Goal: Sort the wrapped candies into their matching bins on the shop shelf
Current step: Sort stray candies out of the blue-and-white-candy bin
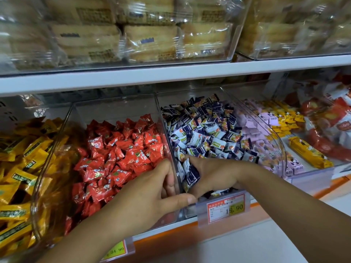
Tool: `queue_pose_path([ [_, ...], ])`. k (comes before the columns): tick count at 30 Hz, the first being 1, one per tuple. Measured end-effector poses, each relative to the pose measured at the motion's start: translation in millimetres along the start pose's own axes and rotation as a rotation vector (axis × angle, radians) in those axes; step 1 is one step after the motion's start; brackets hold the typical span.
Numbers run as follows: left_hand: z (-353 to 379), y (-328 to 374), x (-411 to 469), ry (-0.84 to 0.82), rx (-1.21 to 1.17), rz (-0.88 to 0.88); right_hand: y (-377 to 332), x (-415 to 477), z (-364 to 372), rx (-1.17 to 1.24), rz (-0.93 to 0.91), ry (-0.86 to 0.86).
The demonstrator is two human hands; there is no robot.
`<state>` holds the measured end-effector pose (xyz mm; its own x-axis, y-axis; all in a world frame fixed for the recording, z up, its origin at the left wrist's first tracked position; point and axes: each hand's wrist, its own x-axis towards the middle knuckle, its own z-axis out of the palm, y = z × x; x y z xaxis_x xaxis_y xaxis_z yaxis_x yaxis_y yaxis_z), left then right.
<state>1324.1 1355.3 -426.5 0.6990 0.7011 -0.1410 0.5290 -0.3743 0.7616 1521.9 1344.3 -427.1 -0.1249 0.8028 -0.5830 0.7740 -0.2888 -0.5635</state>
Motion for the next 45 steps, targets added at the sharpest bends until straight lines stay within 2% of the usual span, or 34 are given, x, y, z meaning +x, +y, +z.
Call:
queue_pose_path([
  [7, 0.2, 0.5, -0.2, 0.001, 0.032, -0.008, -2.0, -6.1, -0.6, 0.028, 0.022, -0.008],
  [12, 1.5, -3.2, 0.1, 0.017, 0.023, 0.014, -2.0, -3.1, 0.4, 0.094, -0.004, 0.063],
  [19, 0.5, -2.7, 0.6, -0.006, 0.002, 0.005, 1.2, -6.7, -11.7, 0.448, -0.112, 0.319],
  [22, -0.1, -1.6, 0.6, -0.015, 0.003, -0.004, -4.9, -11.2, -24.1, 0.627, -0.225, 0.405],
  [24, -0.1, -0.9, 0.4, -0.016, 0.005, -0.007, -0.9, -9.2, -35.0, 0.701, -0.239, 0.540],
  [26, -0.1, -0.9, 0.2, -0.012, 0.006, -0.006, 4.1, -10.8, -44.9, 0.615, -0.168, 0.656],
  [33, -0.6, 1.3, -1.1, -0.006, -0.019, 0.001, 19.3, -31.6, -56.5, 0.483, -0.173, 0.644],
  [36, -0.1, 0.2, -1.7, 0.002, -0.011, 0.010, 25.5, -37.8, -56.1, 0.435, -0.174, 0.691],
  [45, 1.0, -2.0, -4.0, 0.065, 0.001, 0.022, 32.2, -40.3, -39.1, -0.052, -0.103, 0.750],
])
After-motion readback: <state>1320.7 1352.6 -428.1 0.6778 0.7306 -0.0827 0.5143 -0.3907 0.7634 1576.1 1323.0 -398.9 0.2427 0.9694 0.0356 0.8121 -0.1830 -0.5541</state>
